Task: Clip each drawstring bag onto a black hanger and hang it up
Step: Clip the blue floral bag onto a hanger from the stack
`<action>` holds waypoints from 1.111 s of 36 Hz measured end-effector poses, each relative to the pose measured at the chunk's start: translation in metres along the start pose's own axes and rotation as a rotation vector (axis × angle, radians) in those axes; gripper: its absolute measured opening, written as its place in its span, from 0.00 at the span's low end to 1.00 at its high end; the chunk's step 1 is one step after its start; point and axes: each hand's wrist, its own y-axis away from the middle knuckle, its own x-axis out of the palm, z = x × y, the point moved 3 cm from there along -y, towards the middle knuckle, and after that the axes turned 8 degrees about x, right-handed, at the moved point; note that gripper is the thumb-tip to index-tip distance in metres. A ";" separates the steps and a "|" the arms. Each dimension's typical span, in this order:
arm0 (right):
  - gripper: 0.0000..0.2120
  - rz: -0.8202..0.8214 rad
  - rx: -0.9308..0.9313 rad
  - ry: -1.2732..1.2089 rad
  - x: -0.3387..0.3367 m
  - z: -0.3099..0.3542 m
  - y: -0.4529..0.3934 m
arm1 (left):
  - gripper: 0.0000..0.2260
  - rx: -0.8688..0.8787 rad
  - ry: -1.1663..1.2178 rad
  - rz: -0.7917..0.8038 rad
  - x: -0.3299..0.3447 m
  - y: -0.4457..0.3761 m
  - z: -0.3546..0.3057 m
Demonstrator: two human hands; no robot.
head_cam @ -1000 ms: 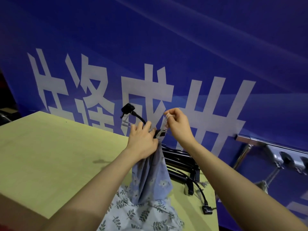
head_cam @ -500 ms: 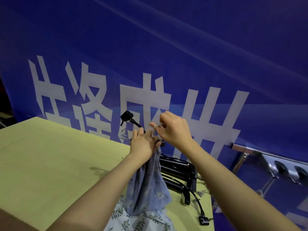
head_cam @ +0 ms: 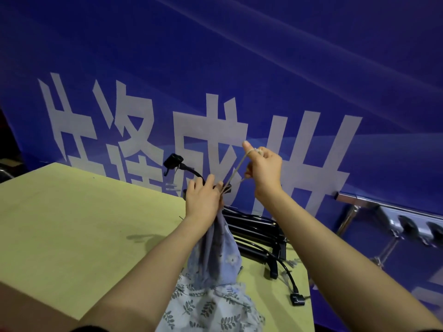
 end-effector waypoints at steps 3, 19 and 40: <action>0.19 0.041 -0.181 0.180 -0.005 0.010 -0.003 | 0.18 0.017 -0.023 0.006 0.002 0.000 0.000; 0.19 -0.017 -0.203 0.305 -0.017 0.008 0.003 | 0.19 0.004 -0.047 0.065 0.005 -0.008 -0.002; 0.21 -0.084 -0.148 0.020 -0.124 0.081 -0.010 | 0.18 -0.051 -0.060 -0.045 -0.067 -0.024 -0.110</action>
